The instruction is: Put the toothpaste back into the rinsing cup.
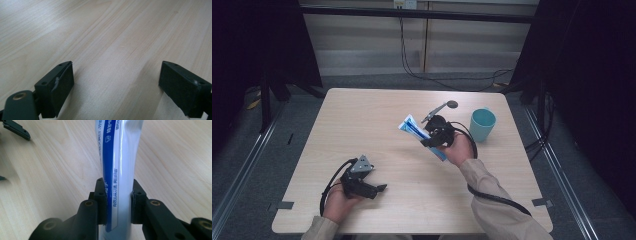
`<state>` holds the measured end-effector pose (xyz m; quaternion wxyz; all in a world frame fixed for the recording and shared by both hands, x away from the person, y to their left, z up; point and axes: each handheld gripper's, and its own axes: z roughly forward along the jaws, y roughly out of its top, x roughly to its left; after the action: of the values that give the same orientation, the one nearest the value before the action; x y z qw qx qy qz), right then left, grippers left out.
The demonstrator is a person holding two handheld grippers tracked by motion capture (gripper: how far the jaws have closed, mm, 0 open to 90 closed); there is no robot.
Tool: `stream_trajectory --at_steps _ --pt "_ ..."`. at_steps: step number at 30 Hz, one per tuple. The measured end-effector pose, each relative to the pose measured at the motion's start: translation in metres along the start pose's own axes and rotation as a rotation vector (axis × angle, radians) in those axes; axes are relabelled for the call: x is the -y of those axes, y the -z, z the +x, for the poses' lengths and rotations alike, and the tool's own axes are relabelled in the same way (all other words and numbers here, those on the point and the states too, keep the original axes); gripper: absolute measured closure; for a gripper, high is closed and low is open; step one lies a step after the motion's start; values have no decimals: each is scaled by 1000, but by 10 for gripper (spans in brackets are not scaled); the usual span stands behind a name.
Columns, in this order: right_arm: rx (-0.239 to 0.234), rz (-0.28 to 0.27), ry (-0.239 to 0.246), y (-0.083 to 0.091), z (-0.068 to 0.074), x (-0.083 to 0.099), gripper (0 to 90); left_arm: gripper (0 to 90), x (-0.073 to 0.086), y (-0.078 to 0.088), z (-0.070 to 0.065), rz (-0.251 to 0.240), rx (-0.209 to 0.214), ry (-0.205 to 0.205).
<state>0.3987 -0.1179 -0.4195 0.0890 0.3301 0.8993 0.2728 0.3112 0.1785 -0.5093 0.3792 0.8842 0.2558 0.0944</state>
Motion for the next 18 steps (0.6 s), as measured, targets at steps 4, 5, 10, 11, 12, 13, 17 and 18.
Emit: stream_trajectory --at_steps 4,5,10,11,12,13,17,18 --pt "-4 -55 -28 11 -5 5 732 124 0 0 0 0 0 0" --pt "-9 -71 -40 13 -6 6 732 124 0 0 0 0 0 0" --pt "7 -122 -52 25 -12 11 731 124 0 0 0 -1 1 0" --pt "7 -136 -61 28 -13 13 731 124 0 0 0 0 1 0" --pt "20 -141 -60 31 -14 14 731 124 0 0 0 0 1 0" --pt "25 -152 -57 32 -14 15 731 124 0 0 0 0 1 -1" --pt "33 -175 -76 39 -18 20 731 124 0 0 0 0 1 0" --pt "35 -179 -77 40 -19 21 731 124 0 0 0 -1 0 0"
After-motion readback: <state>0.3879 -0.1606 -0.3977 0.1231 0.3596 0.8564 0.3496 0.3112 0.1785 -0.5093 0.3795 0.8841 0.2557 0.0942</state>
